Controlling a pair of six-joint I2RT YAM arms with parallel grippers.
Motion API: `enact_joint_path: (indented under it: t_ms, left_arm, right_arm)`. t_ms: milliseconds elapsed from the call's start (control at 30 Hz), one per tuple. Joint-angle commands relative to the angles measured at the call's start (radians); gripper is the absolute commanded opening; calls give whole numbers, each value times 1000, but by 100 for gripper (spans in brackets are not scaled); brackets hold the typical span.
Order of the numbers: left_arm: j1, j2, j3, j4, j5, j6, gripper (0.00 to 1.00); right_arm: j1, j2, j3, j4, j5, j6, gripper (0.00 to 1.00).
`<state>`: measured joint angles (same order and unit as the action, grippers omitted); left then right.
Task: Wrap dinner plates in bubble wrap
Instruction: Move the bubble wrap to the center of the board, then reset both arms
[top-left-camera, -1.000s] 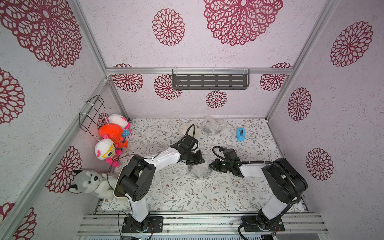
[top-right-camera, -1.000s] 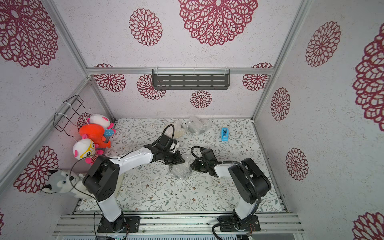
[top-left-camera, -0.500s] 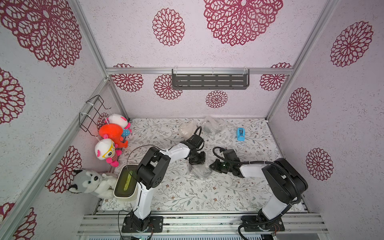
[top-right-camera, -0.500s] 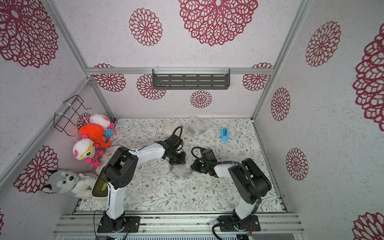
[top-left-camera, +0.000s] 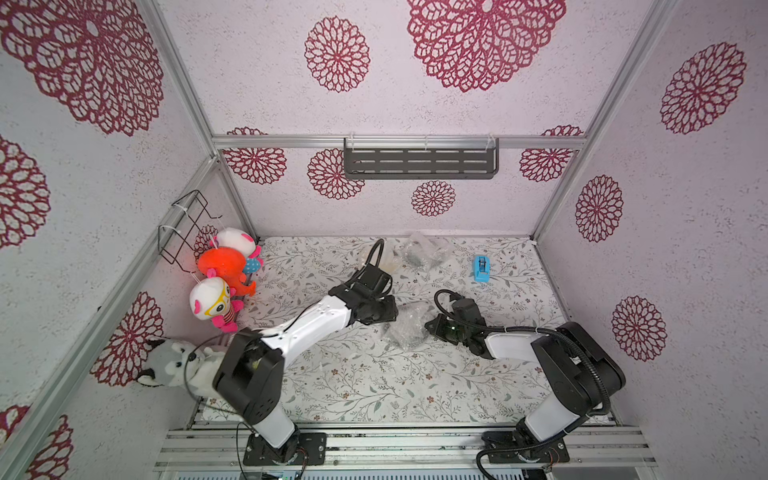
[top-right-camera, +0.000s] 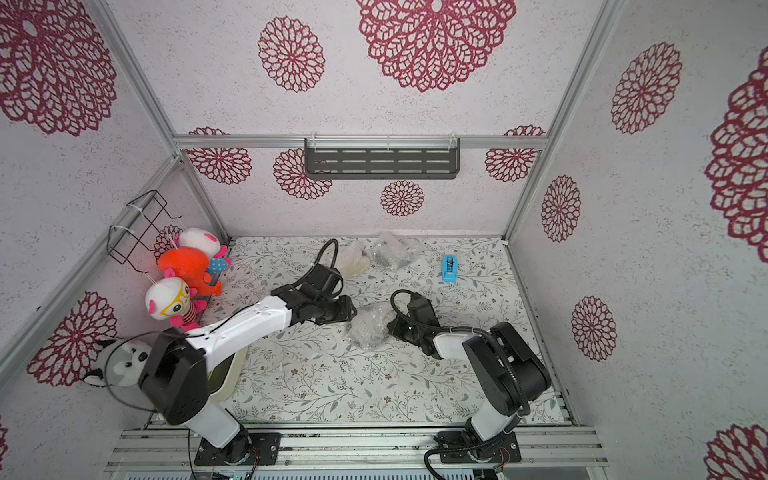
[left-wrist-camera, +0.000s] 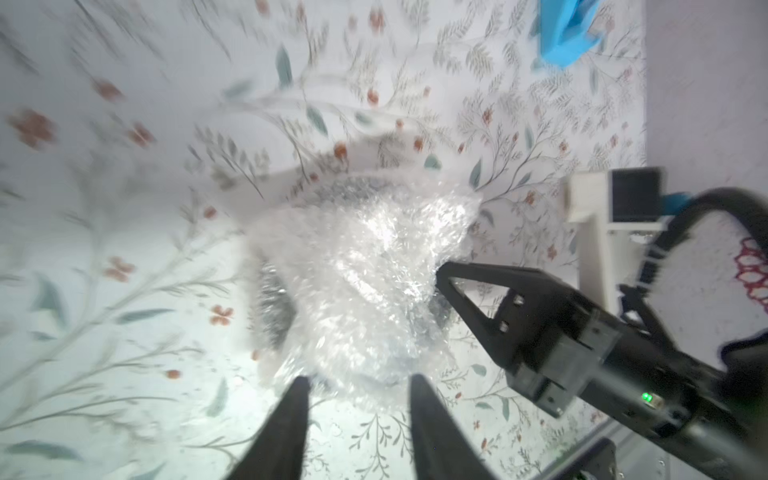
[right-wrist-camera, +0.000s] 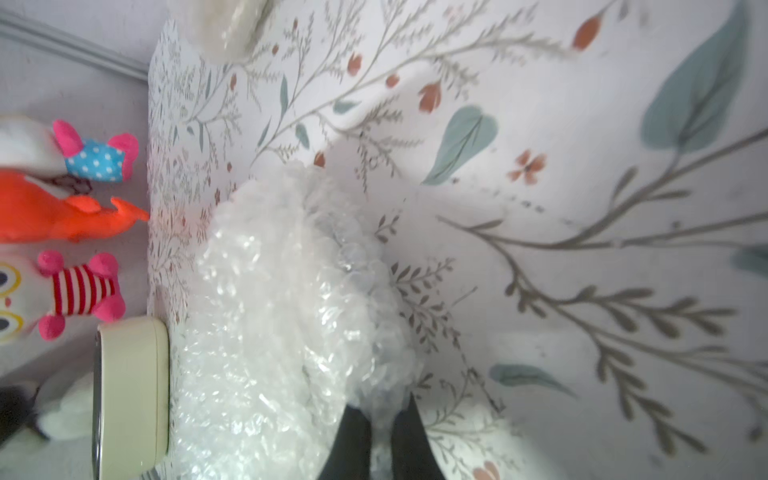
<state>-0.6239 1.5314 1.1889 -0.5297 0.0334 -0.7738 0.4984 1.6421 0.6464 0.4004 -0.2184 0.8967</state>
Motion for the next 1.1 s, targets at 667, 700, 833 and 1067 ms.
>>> enact_joint_path:
  t_ms: [667, 700, 833, 1067]
  left_arm:
    - [296, -369, -231, -177, -466, -68, 98]
    - [305, -376, -228, -180, -489, -57, 98]
    - [353, -407, -251, -140, -585, -17, 98]
    - [462, -412, -335, -14, -837, 86, 98]
  right_arm:
    - [-47, 241, 282, 84, 341, 207, 54]
    - [-47, 185, 242, 83, 364, 182, 67]
    - [-61, -89, 90, 44, 464, 14, 99]
    - [-226, -491, -69, -176, 766, -357, 99]
